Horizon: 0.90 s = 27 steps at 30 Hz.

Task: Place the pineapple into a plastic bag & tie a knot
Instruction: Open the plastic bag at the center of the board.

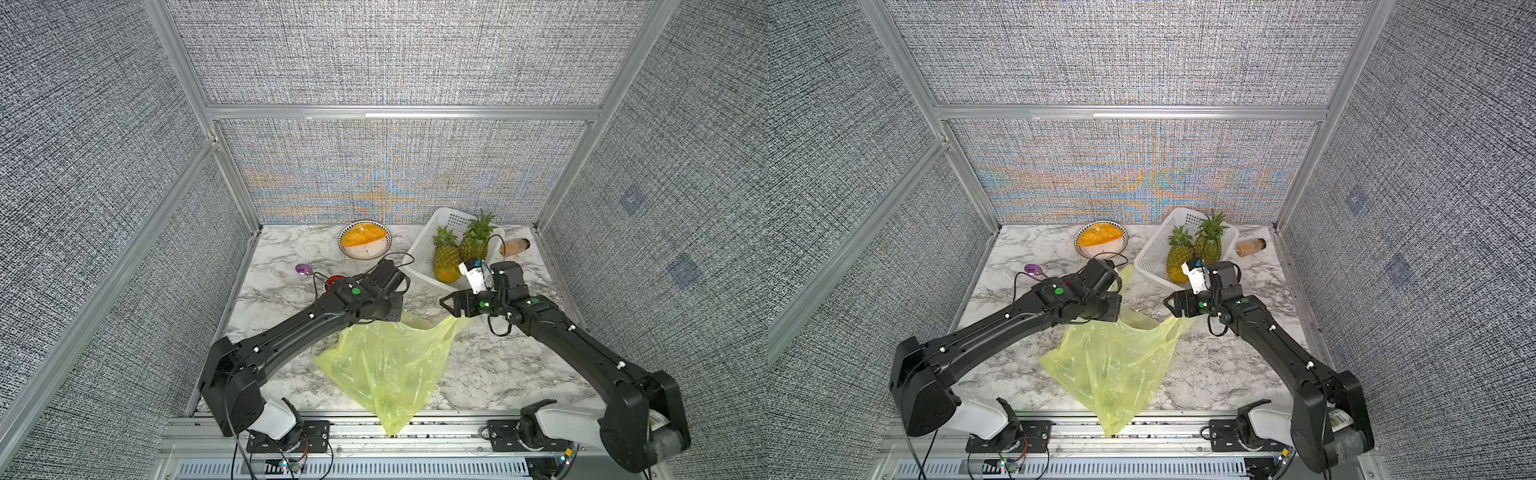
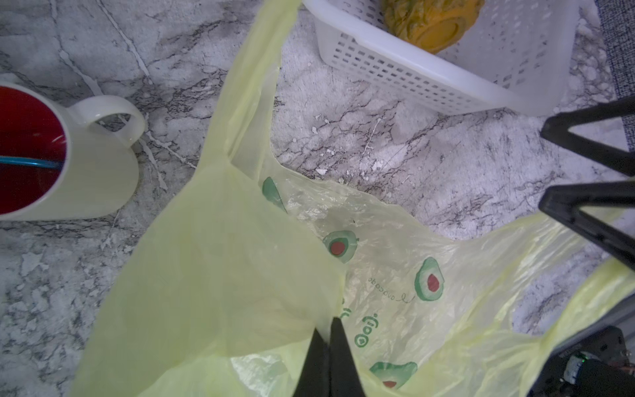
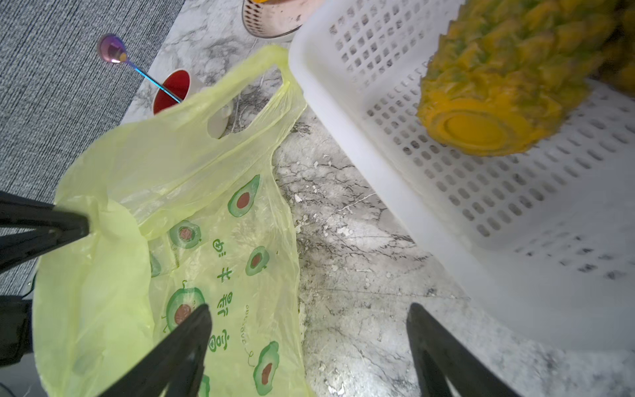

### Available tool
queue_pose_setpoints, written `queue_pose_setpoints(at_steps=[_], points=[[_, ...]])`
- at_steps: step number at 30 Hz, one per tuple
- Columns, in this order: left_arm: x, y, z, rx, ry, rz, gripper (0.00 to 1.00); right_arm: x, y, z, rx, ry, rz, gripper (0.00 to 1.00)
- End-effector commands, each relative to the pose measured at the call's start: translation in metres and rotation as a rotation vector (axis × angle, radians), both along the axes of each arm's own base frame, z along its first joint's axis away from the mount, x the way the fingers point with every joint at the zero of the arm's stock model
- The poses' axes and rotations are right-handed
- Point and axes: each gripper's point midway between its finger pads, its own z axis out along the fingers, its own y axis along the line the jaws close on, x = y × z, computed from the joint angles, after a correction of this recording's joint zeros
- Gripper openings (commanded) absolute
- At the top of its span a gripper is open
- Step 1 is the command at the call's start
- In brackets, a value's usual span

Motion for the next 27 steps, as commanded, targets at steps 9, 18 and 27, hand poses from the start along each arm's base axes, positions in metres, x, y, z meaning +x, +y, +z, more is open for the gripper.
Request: queue_pose_setpoints(at_steps=[9,18,27], points=[[-0.032,0.013,0.045,-0.117,-0.215,-0.253,0.0,0.002,-0.026,0.052,-0.062,-0.149,0.127,0.89],[-0.034,-0.001,0.096,-0.344,-0.419,-0.297,0.0,-0.02,0.014,0.055,0.229,-0.135,0.166,0.91],[-0.022,-0.017,0.102,-0.433,-0.41,-0.241,0.0,-0.04,0.032,0.026,0.384,-0.161,0.101,0.84]])
